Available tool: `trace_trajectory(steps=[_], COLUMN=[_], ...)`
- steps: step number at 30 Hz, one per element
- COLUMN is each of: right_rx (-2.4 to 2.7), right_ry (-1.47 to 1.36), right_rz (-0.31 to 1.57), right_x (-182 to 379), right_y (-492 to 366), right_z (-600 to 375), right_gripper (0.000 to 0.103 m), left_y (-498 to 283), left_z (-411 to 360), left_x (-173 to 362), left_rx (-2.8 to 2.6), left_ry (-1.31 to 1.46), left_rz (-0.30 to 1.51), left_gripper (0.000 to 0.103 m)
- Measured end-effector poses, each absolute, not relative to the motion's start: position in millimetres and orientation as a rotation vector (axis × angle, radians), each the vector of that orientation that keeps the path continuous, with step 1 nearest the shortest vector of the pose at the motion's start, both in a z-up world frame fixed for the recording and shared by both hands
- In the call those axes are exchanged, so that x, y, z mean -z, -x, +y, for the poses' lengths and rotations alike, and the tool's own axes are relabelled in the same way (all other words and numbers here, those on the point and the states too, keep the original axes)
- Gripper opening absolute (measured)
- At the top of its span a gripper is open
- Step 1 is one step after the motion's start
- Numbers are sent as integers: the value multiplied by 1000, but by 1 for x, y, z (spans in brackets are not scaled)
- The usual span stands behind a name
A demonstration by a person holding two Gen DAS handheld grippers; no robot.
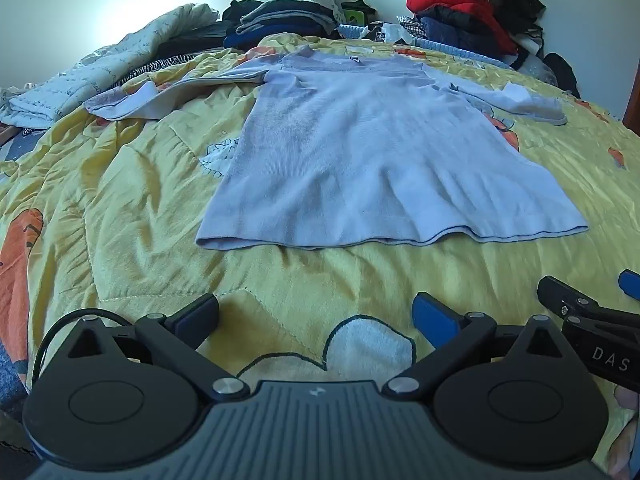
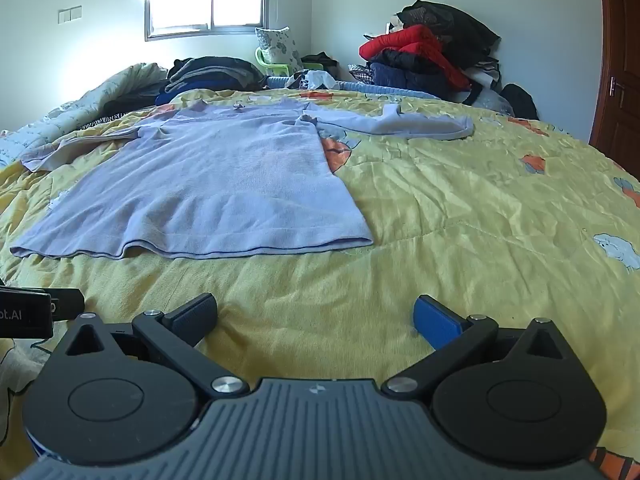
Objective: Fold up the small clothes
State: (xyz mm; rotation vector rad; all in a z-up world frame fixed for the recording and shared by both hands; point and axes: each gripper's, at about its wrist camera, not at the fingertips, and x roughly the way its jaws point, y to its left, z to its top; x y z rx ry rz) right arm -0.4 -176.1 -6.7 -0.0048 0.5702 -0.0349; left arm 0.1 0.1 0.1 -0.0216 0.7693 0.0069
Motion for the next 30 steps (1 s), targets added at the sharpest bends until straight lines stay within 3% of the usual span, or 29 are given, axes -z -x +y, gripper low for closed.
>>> trace_trajectory(steps=[30], right_rx=[35], right_ry=[5], right_rz=[569], right_x=[7], right_y=[1], right_z=[-176], right_gripper=[103], left_y=[0], left_z=[0], left_x=[0], left_rx=[-8], left_ry=[19], left_rz=[760], left_gripper=[103])
